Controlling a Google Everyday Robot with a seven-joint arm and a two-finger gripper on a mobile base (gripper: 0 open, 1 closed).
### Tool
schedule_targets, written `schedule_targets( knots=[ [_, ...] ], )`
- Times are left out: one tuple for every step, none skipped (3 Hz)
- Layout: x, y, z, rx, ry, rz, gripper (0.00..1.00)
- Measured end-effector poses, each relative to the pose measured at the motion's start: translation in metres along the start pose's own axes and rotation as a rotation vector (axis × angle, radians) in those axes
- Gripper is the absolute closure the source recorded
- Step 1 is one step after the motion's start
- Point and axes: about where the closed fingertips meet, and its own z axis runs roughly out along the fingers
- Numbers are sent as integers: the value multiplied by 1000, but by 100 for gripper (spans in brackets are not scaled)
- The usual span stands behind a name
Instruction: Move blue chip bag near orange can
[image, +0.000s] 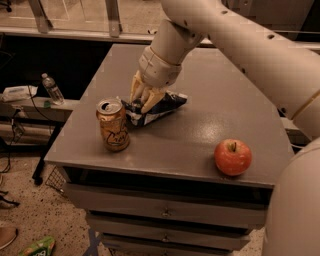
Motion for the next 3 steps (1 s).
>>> schedule_targets(
  knots=[
    [0, -1, 2, 2, -1, -1, 13],
    [-1, -3, 4, 3, -2, -2, 0],
    [0, -3, 3, 6, 2, 0, 0]
  ],
)
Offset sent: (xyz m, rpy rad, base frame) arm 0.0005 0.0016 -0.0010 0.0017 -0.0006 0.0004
